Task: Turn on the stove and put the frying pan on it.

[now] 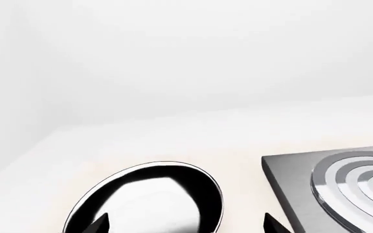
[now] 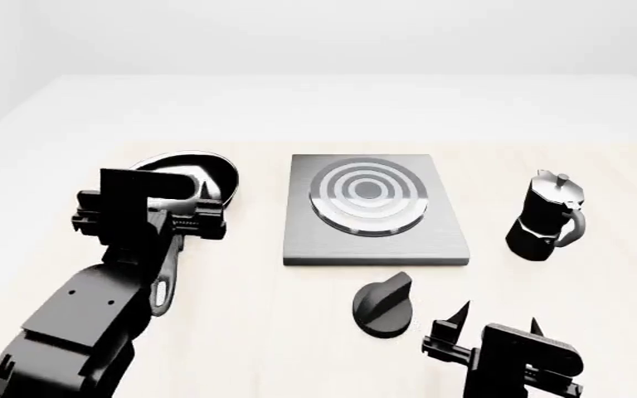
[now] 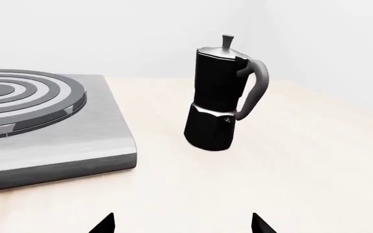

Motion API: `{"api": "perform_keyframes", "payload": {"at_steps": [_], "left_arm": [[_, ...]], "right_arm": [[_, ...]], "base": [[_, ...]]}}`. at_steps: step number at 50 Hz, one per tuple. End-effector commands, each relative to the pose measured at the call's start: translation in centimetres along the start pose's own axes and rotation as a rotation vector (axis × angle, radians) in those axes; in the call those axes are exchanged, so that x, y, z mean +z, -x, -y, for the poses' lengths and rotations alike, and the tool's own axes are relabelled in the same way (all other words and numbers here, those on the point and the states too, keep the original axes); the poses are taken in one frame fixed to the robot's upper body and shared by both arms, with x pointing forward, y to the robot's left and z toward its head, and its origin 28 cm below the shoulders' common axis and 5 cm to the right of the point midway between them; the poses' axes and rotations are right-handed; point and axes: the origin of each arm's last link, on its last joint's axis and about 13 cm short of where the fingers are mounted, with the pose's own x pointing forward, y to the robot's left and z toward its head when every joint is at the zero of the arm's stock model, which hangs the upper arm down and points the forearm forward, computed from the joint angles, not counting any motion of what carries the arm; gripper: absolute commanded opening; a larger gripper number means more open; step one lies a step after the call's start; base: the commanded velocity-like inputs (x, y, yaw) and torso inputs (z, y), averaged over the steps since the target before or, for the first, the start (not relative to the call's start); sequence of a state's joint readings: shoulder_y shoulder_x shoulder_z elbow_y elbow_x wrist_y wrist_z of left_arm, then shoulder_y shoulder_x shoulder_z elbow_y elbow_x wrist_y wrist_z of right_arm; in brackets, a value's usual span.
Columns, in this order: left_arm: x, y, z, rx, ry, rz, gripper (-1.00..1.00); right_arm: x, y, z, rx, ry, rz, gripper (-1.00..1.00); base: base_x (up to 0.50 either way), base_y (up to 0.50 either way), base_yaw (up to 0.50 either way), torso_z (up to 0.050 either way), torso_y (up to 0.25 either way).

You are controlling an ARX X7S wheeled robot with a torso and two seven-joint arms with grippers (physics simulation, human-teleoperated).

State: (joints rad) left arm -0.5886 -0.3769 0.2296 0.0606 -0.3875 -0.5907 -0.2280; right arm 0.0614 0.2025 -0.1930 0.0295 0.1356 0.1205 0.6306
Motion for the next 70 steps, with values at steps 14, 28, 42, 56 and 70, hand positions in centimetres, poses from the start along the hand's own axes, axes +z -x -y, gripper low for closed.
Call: {"api": "perform_keyframes", "payload": {"at_steps": [14, 28, 42, 56, 70], "left_arm": [[-0.1, -5.2, -1.8, 0.077, -0.023, -0.221, 1.0], [-0.6, -5.9, -1.9, 0.062, 0.005, -0.364, 1.0], [-1.5, -6.2, -1.9, 0.077, -0.008, -0.443, 1.0], [-2.2, -5.9, -1.8, 0.068, -0.017, -0.514, 1.0], [-2.5, -6.0, -1.8, 0.086, -0.001, -0.564, 1.0]], "right_arm": [[0.0, 0.1, 0.0, -0.004, 0.002, -0.002, 1.0], [0.0, 0.0, 0.0, -0.006, 0.005, -0.002, 1.0], [0.0, 0.0, 0.0, -0.006, 0.006, -0.003, 1.0], [0.0, -0.1, 0.0, -0.008, 0.007, -0.005, 1.0], [-0.1, -0.1, -0.1, -0.007, 0.008, -0.005, 1.0]], "base": [[0.0, 0.0, 0.0, 0.0, 0.0], [0.0, 0.0, 0.0, 0.0, 0.0], [0.0, 0.0, 0.0, 0.0, 0.0], [0.0, 0.0, 0.0, 0.0, 0.0], [0.0, 0.0, 0.0, 0.0, 0.0]]}}
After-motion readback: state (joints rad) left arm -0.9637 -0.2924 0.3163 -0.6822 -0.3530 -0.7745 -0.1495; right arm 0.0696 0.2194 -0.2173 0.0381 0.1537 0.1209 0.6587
